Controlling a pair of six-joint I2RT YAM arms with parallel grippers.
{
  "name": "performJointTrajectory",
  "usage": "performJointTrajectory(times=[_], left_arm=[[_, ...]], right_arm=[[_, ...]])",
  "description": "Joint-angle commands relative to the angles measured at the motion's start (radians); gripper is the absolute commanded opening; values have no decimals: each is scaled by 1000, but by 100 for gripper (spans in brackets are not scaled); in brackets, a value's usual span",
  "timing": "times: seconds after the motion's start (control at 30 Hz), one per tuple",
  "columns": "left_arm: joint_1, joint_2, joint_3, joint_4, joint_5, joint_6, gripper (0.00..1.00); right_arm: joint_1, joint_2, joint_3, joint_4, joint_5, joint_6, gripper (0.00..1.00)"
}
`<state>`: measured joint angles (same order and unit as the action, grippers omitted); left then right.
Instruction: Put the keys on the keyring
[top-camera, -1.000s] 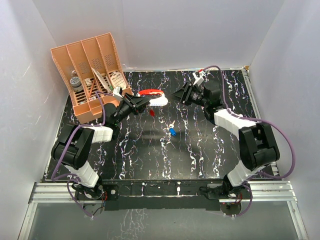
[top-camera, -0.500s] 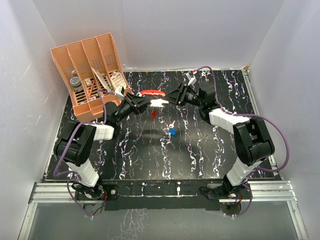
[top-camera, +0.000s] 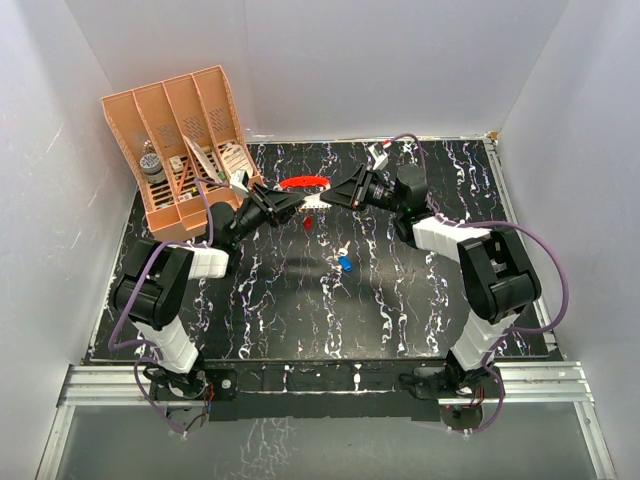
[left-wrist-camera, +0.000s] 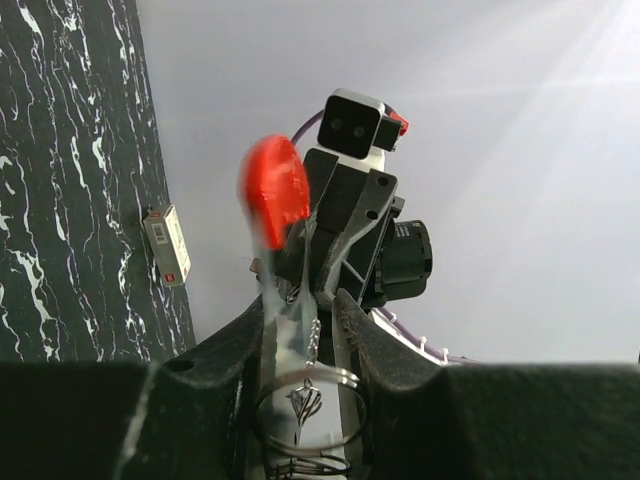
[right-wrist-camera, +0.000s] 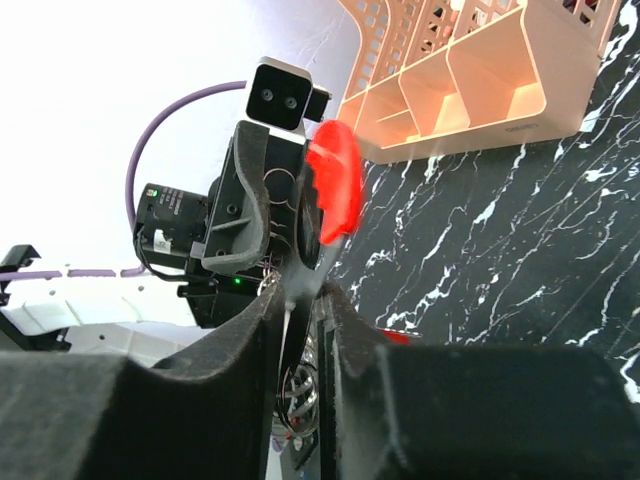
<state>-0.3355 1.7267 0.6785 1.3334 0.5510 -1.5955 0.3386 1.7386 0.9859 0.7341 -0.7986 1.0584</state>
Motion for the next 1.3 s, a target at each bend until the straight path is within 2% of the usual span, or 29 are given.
performJointTrajectory(times=[0.0, 0.07, 0.23, 0.43, 0.5, 0.6, 0.77, 0.93, 1.07, 1.17, 1.27], left_arm=[[0, -9, 41, 99, 33, -12, 0], [1, -10, 41, 99, 35, -11, 0], [1, -4, 45, 114, 50, -9, 0], [3, 3, 40, 120, 56, -9, 32], [7, -1, 36, 121, 56, -9, 35], [16, -13, 31, 114, 56, -7, 46], [25, -28, 26, 99, 59, 3, 48], [41, -35, 7, 108, 60, -10, 42], [49, -39, 1, 118, 58, -17, 26], [52, -40, 0, 114, 58, -18, 7], [51, -37, 0, 118, 59, -18, 0]], right_arm=[[20, 27, 53, 100, -24, 35, 12], [20, 30, 54, 103, -21, 42, 1], [20, 29, 19, 187, 2, 120, 0], [20, 45, -4, 290, 8, 195, 0], [19, 44, -6, 290, 12, 196, 0], [16, 40, -9, 286, 18, 194, 0], [9, 34, -14, 287, 16, 193, 0], [-4, 25, -22, 272, 13, 182, 0], [-14, 24, -30, 259, 9, 172, 0], [-19, 21, -36, 259, 9, 170, 0], [-21, 22, -39, 260, 10, 170, 0]])
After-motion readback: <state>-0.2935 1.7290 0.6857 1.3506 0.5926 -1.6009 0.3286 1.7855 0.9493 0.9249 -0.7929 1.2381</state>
